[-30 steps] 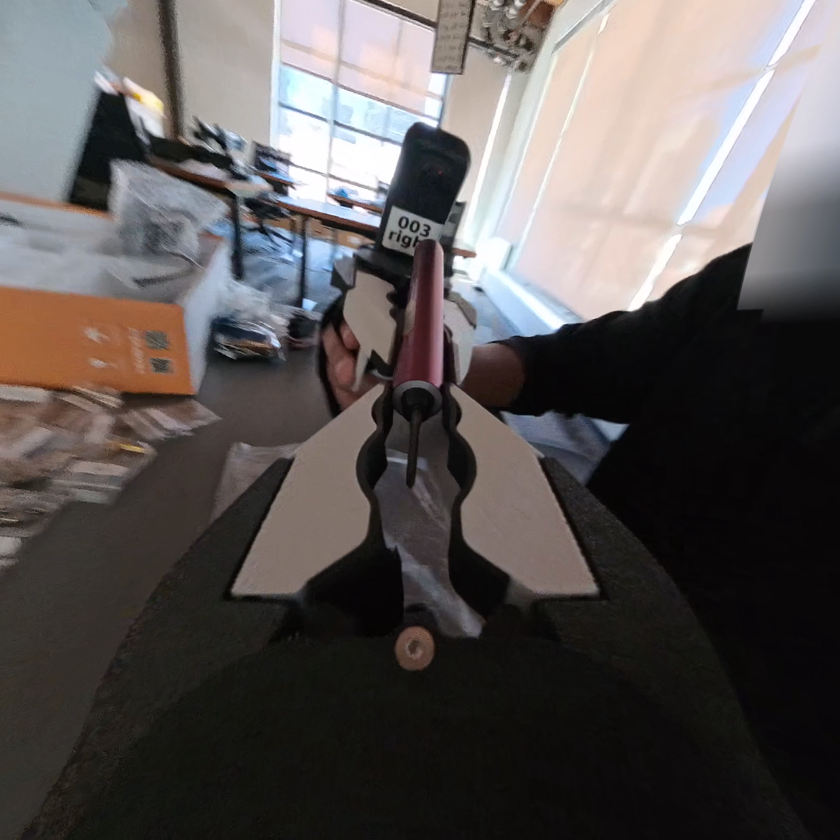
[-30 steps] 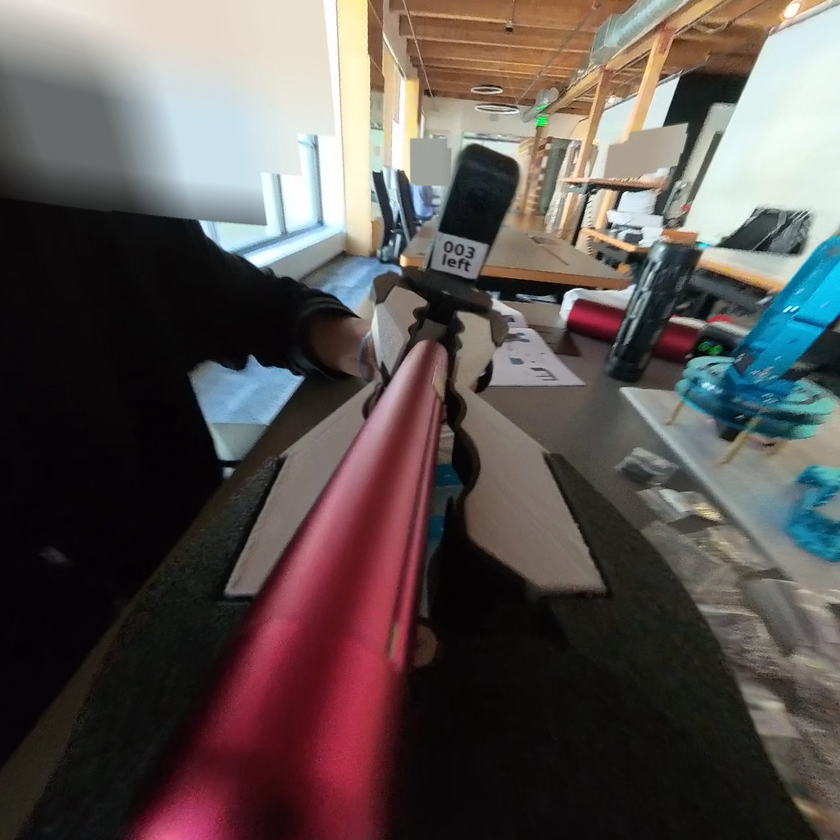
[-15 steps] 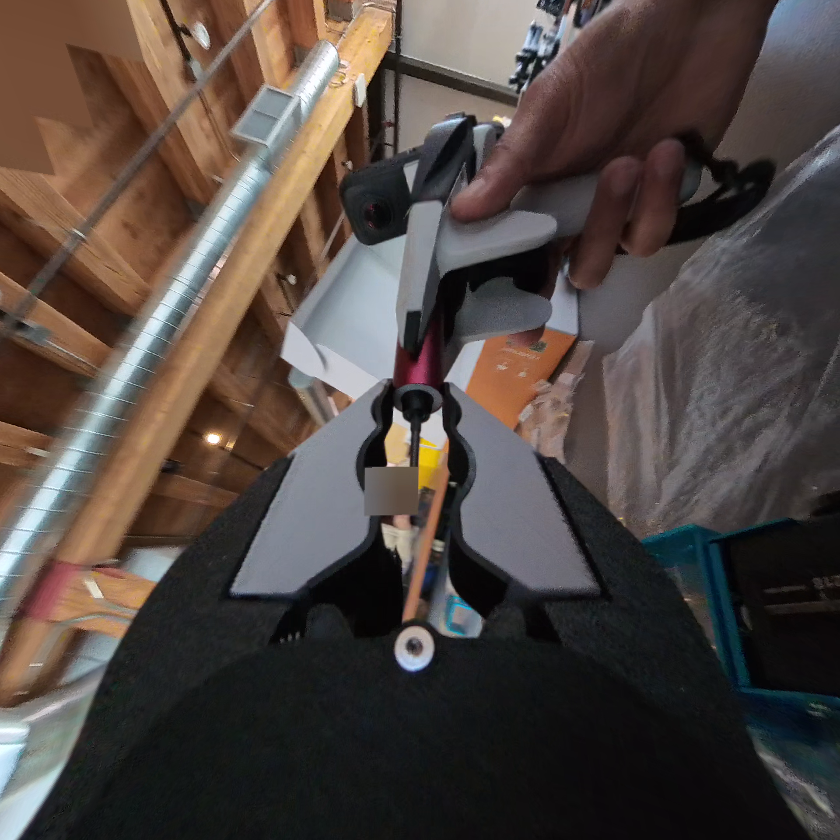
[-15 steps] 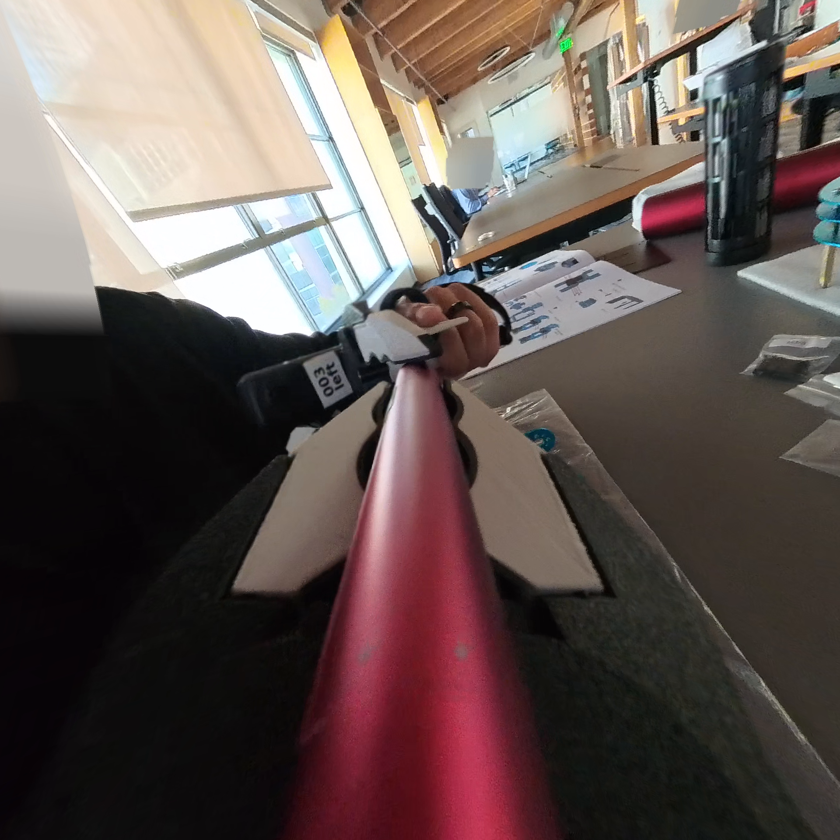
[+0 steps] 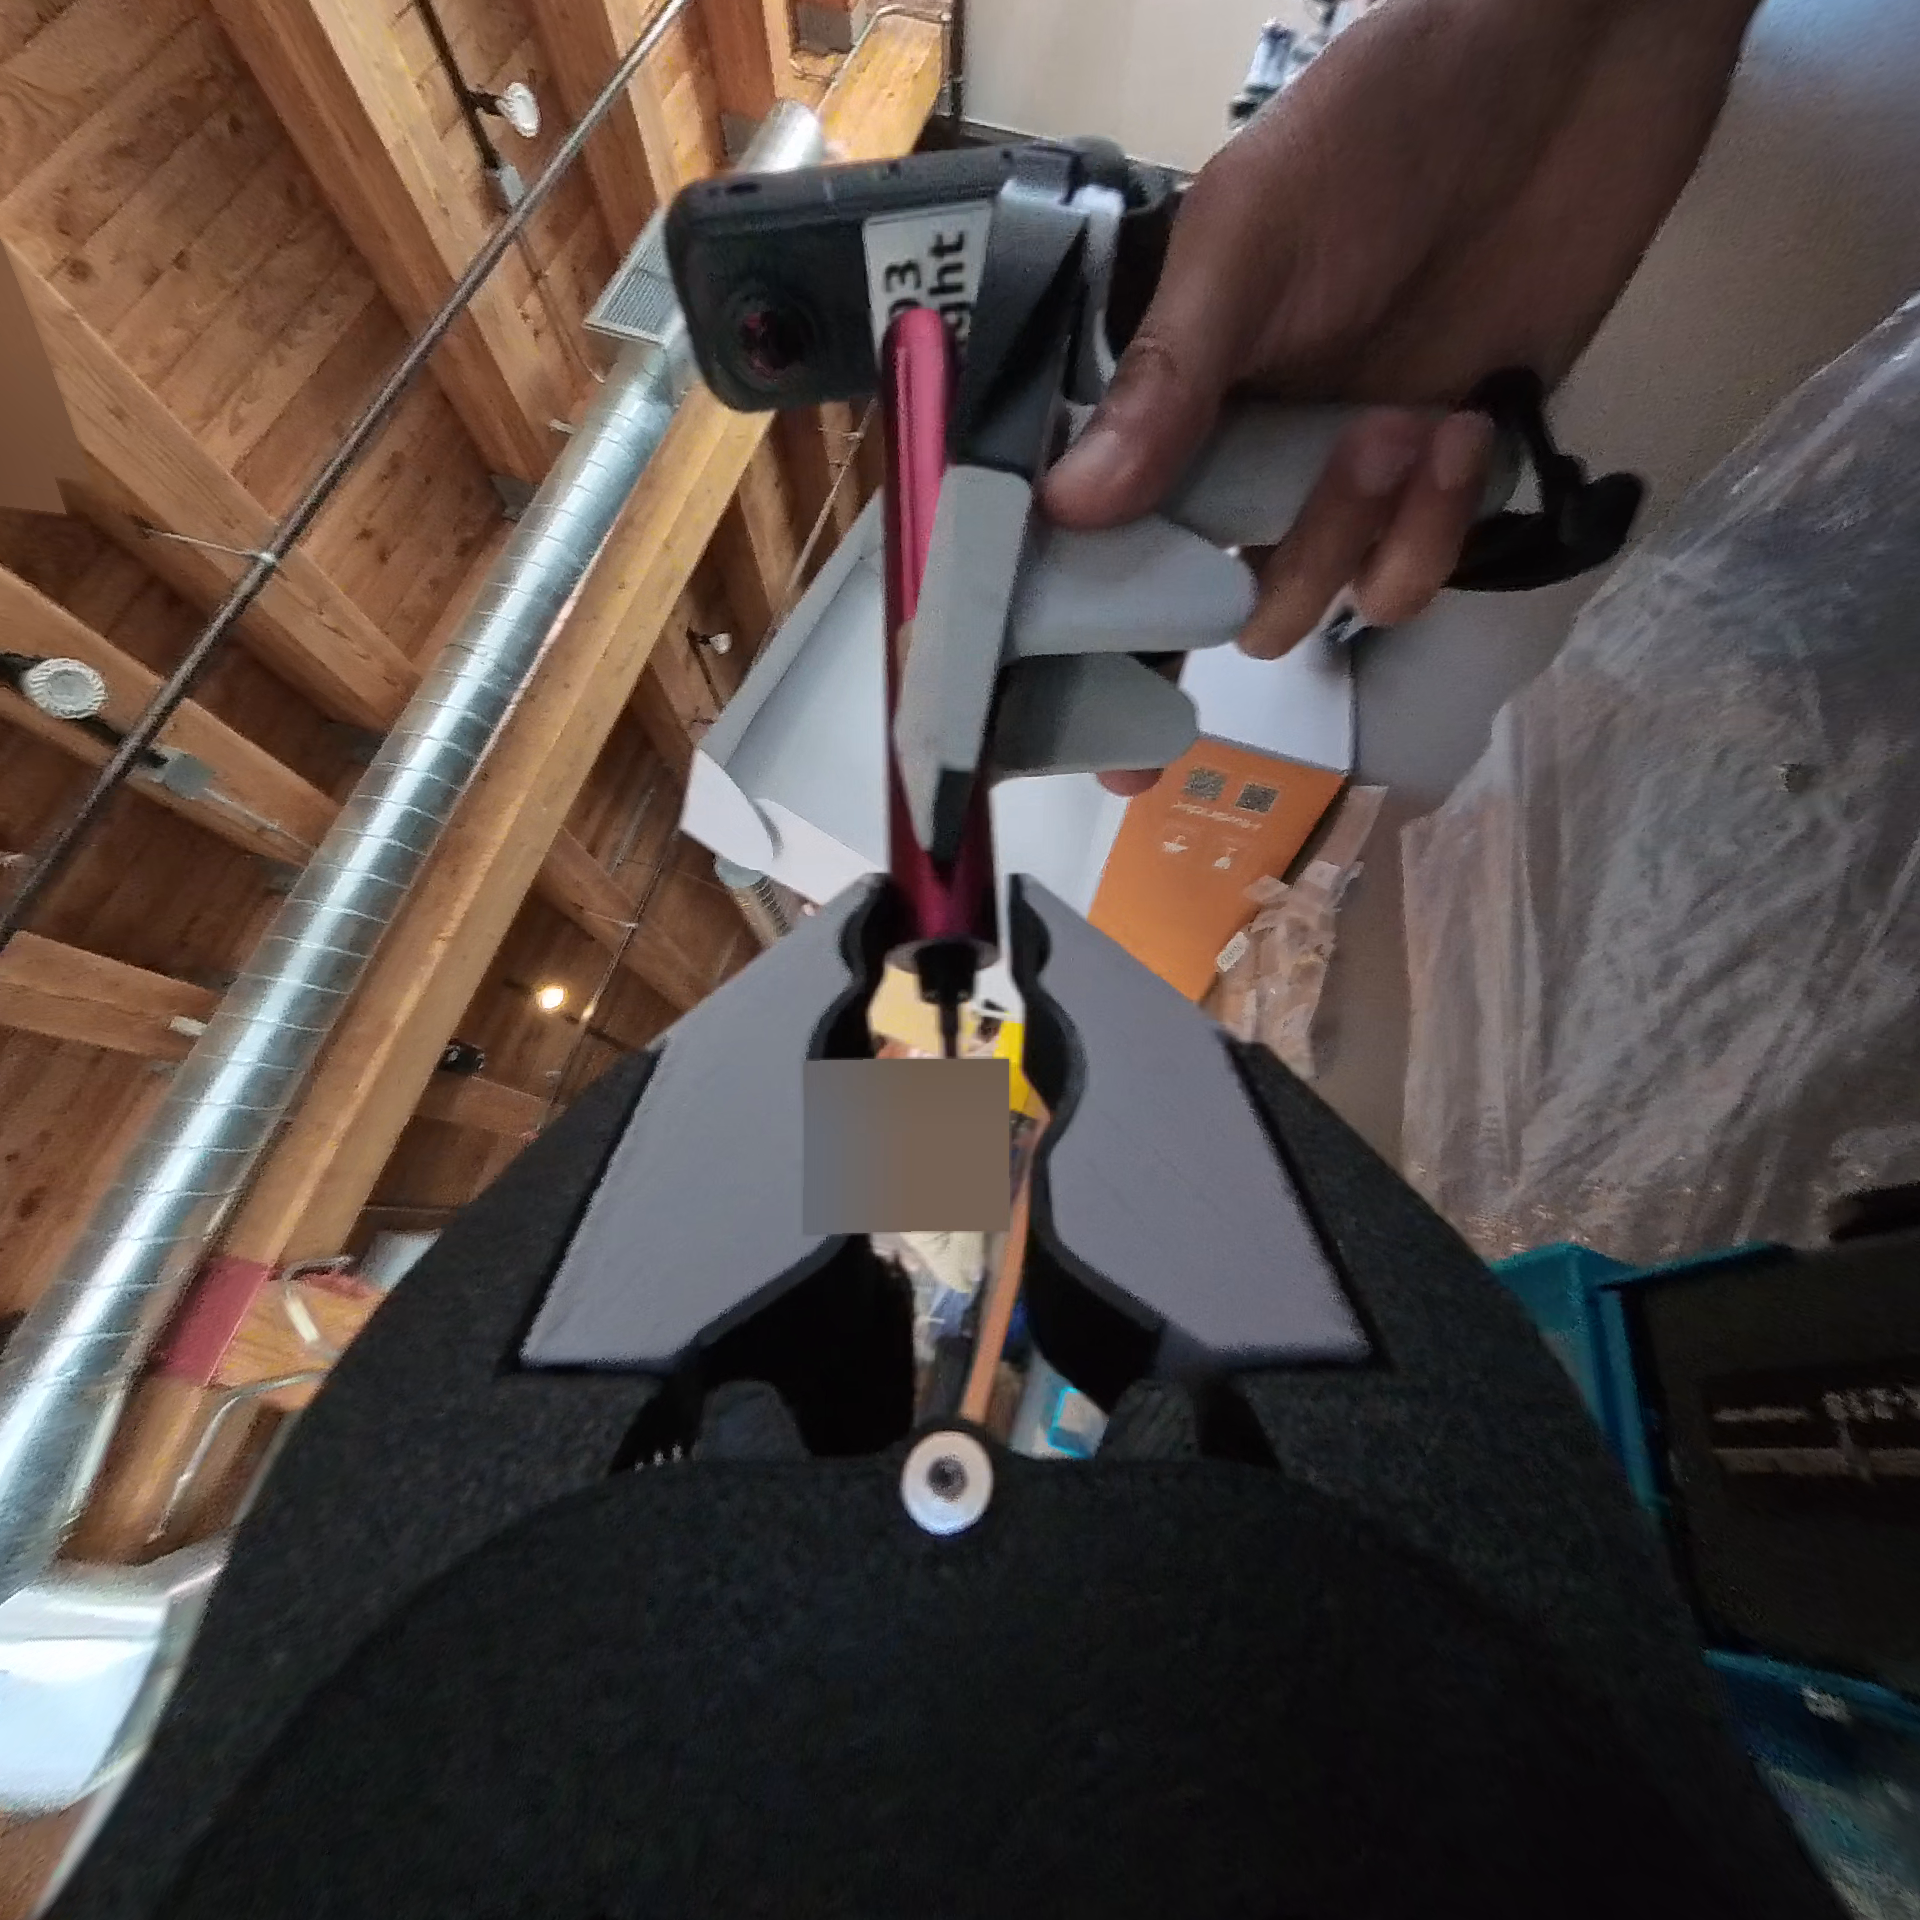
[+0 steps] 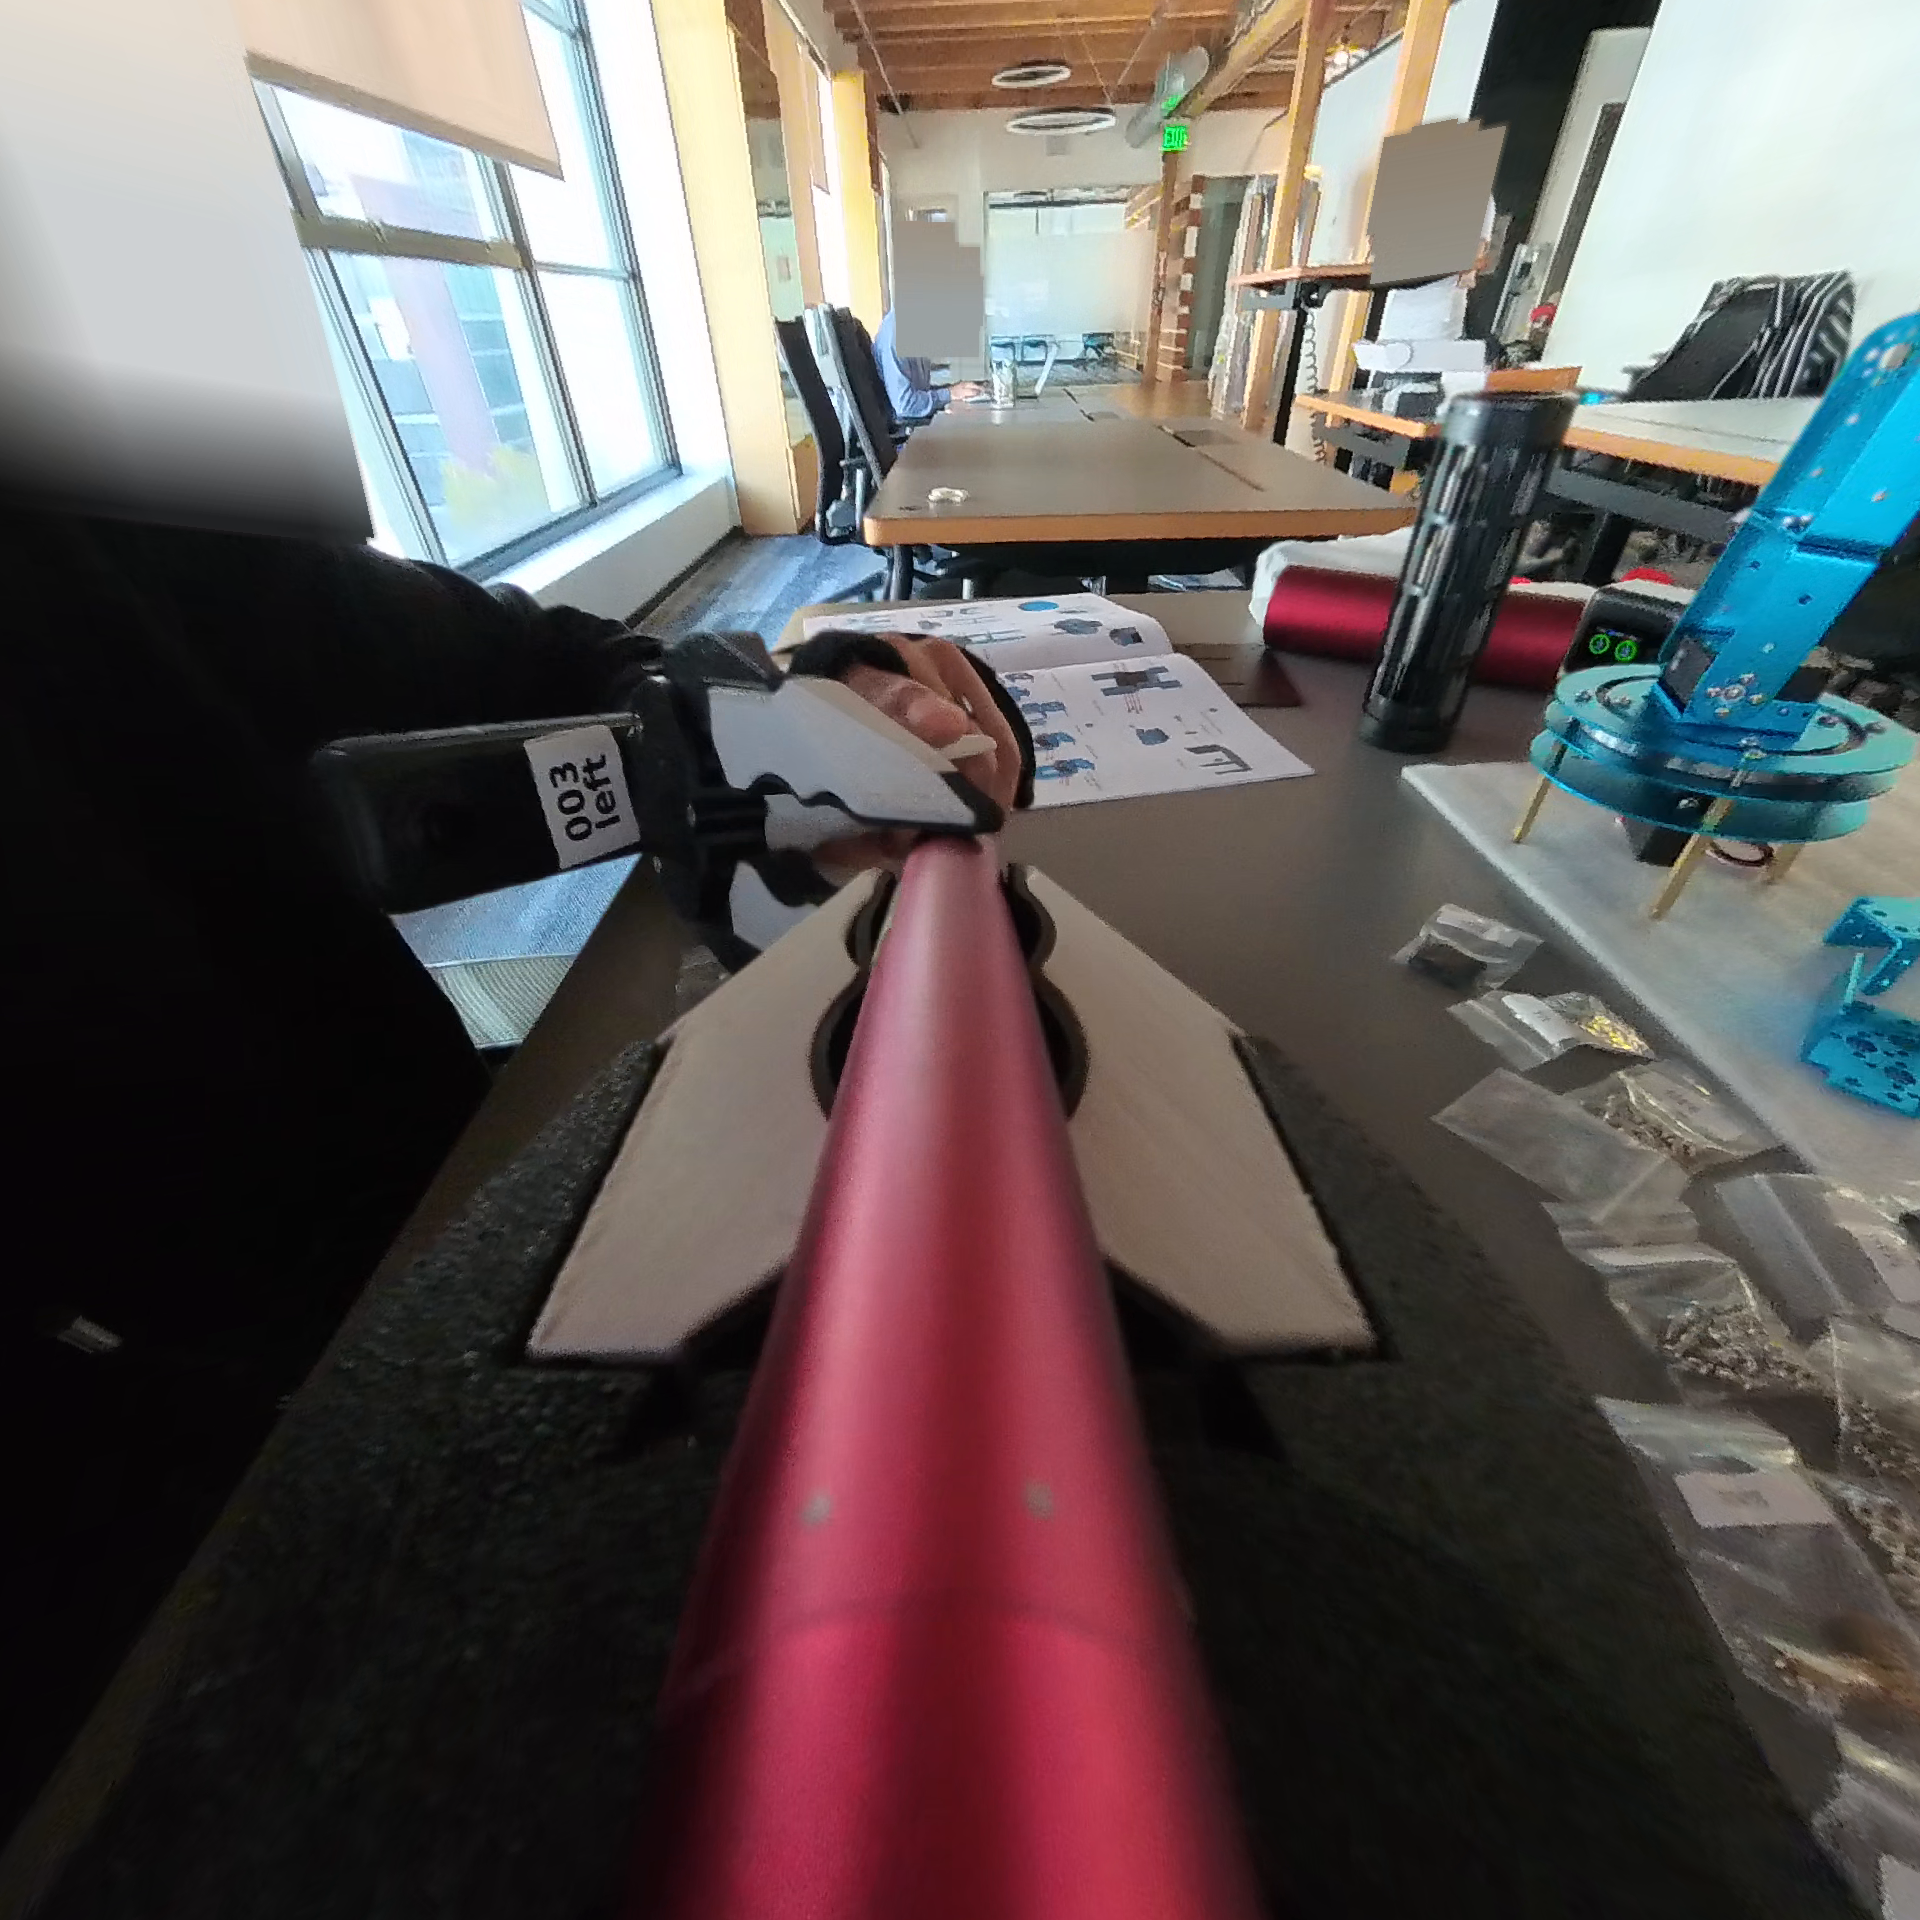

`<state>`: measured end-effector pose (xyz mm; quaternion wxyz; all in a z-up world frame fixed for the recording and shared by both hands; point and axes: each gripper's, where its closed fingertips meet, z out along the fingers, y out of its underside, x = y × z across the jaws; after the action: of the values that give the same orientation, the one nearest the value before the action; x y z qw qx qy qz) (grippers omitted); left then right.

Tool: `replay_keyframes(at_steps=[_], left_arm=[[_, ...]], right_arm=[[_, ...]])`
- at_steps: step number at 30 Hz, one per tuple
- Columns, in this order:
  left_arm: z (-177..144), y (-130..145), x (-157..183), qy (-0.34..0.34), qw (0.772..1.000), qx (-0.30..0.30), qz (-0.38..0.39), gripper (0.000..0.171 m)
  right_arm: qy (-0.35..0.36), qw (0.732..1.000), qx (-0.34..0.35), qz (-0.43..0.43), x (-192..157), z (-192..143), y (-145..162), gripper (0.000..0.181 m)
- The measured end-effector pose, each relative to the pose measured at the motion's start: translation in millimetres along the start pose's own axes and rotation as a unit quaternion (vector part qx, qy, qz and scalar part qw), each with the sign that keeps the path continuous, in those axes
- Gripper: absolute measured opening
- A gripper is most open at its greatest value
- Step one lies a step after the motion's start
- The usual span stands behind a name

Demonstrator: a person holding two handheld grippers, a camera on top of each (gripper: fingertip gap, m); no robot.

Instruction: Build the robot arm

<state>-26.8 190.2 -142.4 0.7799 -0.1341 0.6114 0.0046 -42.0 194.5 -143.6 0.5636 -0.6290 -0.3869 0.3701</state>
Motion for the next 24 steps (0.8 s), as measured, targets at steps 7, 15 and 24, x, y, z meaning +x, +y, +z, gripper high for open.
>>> replay_keyframes(at_steps=[7, 15, 24], left_arm=[[-5, -8, -8, -0.077, 0.984, 0.002, 0.159, 0.019], [-3, -6, -10, -0.072, 0.99, -0.005, 0.123, 0.019], [-6, -9, -12, -0.072, 0.992, 0.008, 0.103, 0.019]], right_arm=[[-0.056, 0.993, 0.033, 0.094, -8, -1, -9, 0.023], [-0.032, 0.998, 0.039, 0.027, -7, -2, -9, 0.024], [-0.023, 0.999, 0.022, -0.017, -12, -1, -10, 0.023]])
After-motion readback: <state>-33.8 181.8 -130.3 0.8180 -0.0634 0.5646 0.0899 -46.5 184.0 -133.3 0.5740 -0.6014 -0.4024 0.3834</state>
